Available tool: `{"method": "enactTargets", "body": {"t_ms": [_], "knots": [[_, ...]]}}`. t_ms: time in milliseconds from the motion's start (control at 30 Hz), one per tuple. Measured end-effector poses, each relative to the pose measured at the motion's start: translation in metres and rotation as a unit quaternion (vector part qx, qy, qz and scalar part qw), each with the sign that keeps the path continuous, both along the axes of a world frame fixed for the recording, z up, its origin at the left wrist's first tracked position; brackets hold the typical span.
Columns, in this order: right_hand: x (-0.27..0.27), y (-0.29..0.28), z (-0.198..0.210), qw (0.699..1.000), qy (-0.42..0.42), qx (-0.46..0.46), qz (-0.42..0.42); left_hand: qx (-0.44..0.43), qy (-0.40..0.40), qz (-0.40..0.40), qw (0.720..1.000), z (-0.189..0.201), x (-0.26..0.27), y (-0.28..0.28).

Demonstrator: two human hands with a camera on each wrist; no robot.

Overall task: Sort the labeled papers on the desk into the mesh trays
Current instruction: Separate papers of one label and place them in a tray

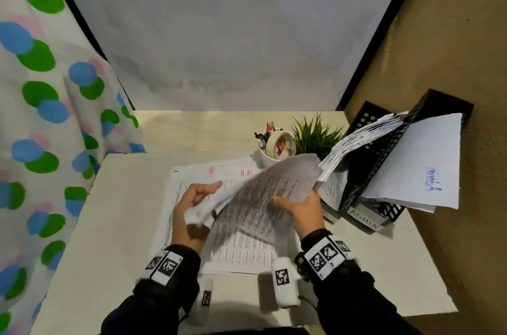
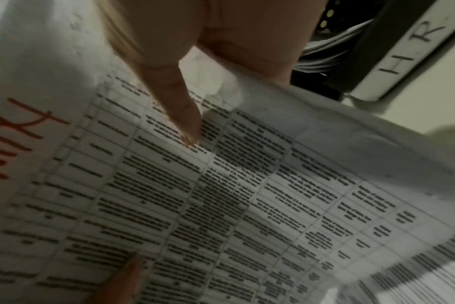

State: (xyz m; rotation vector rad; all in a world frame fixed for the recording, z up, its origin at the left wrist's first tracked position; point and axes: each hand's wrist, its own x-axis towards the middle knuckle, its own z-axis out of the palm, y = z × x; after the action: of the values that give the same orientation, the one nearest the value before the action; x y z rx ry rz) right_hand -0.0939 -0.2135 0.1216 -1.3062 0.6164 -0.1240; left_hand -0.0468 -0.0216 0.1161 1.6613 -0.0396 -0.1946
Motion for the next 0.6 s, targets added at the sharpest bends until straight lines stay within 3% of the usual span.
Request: {"method": "enactTargets", "body": {"t_ms": [167,267,367,533,600], "knots": [[-0.014,0.016,-0.017,0.998,0.036,0.048,0.008,0.074,0.062,0.028,0.995,-0.021,-0.013,-0.007],[-0.01,0.01,-0.019,0.998,0.053,0.01,0.021,0.024,0.13,0.052,0.99,-0.015,-0.012,-0.012],[-0.009,0.003,-0.018,0.995,0.077,-0.026,0.049,0.041,0.164,0.039,0.985,-0.004,-0.012,-0.018],[-0.011,-0.035,0.008,0.992,0.064,-0.096,0.045,0.168,0.195,-0.055,0.965,0.034,-0.006,-0.038],[-0.015,-0.057,0.032,0.99,0.028,-0.137,0.032,0.188,0.161,-0.087,0.965,0.05,-0.001,-0.049]]}}
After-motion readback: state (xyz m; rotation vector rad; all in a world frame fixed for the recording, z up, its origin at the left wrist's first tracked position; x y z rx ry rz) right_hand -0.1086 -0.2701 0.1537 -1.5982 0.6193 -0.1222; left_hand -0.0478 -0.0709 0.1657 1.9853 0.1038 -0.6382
